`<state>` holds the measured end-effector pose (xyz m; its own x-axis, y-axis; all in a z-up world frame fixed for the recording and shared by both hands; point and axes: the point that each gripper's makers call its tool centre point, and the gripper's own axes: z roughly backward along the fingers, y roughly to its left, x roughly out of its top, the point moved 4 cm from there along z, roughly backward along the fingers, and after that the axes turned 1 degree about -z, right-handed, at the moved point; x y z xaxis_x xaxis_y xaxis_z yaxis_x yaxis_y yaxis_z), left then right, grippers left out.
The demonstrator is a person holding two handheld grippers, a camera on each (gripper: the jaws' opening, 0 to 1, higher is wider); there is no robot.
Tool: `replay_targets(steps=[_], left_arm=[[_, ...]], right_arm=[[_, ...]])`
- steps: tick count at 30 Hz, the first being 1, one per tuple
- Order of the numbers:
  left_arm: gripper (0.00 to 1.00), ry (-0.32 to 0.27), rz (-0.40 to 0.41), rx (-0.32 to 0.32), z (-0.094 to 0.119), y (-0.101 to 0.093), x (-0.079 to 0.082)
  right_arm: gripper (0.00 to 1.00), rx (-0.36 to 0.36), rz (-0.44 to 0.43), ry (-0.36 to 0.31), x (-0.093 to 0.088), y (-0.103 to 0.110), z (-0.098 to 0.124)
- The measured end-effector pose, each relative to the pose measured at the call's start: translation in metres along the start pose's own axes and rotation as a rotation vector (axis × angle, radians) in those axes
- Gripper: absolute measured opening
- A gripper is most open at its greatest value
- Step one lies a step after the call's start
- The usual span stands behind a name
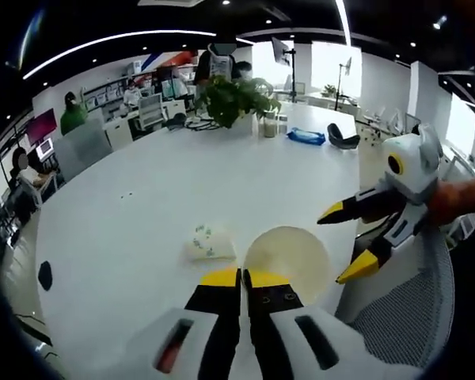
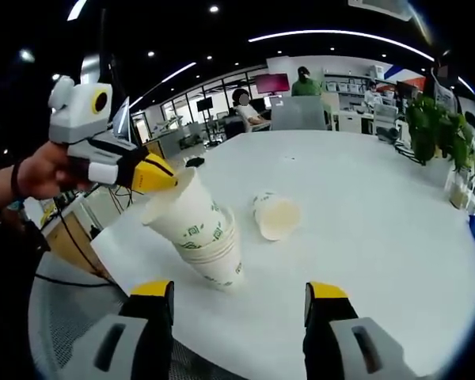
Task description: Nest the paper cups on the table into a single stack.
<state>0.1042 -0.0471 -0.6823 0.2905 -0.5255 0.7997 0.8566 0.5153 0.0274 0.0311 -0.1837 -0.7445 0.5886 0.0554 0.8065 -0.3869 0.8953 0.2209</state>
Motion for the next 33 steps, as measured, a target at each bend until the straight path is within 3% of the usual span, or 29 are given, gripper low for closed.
replay_targets(steps=[13,24,29,33], left_arm=[[0.02,0.038,0.005,0.002,-0.005,-0.001,-0.012],[0.05,0.029,0.031,0.038,-0.001,0.005,-0.013],[0.12,0.026,0.116,0.103,0.011,0.008,-0.030],[0.15,0.048,0.178,0.152,0.019,0.006,-0.057]], right_arm=[[0.66,-0.001,-0.002,-0.001,0.000,0.000,-0.001],[0.66,0.001,0.003,0.008,-0.001,0.000,-0.002],[0.66,0.004,0.008,0.014,-0.002,0.001,-0.002],[0.66,0.017,0.015,0.025,-0.004,0.003,-0.005]])
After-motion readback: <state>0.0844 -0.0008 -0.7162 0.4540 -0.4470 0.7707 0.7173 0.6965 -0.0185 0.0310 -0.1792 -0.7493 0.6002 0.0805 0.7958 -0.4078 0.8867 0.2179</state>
